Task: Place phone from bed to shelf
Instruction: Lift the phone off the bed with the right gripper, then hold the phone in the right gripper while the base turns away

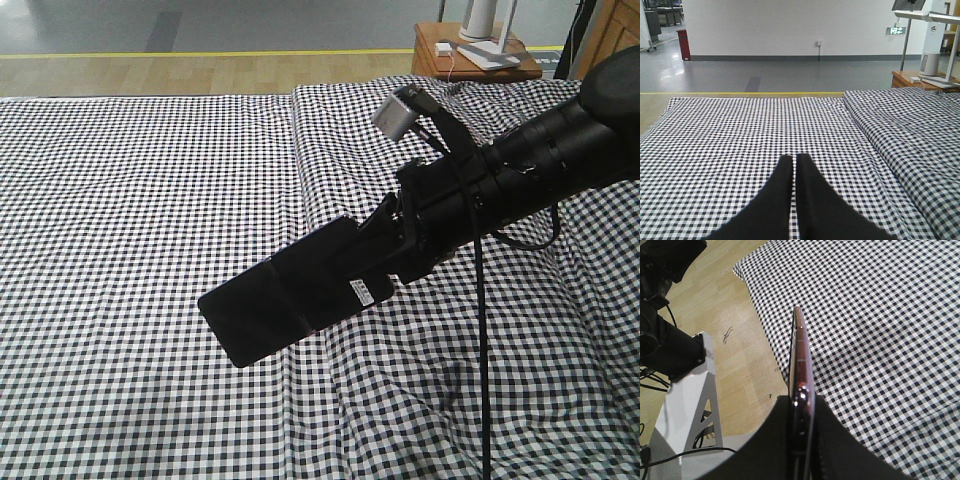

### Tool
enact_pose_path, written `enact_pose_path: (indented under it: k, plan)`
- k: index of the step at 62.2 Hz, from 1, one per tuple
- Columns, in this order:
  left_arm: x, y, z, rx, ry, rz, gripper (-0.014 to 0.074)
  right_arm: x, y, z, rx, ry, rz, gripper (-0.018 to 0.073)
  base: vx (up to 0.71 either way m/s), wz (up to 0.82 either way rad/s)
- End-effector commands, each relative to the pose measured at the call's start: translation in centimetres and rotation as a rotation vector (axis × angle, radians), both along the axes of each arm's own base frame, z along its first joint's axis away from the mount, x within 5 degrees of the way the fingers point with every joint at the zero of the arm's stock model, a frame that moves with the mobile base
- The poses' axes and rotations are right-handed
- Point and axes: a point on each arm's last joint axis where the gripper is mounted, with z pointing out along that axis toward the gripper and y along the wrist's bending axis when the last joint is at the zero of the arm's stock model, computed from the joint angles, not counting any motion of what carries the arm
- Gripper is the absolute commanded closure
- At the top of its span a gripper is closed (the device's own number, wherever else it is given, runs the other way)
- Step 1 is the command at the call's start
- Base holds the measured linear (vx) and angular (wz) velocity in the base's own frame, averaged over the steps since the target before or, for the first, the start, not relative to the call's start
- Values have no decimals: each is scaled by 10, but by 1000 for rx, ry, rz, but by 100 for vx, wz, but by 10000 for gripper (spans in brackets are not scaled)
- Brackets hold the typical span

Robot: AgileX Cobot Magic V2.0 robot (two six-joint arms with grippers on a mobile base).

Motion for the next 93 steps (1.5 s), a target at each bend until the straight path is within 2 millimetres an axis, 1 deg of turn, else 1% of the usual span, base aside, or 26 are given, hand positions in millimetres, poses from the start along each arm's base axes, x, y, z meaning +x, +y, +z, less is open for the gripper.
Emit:
enact_pose_path:
  k: [1,59,93]
  plan:
    - [-1,0,15,-11,-108,-2,595,-14,1,26,93,-8,40,562,0,0]
    - [-1,0,15,-11,-108,-2,595,-14,1,26,93,-10,42,561,0,1]
    - [-1,0,15,-11,-108,-2,595,-14,1,26,93,-10,42,561,-5,21]
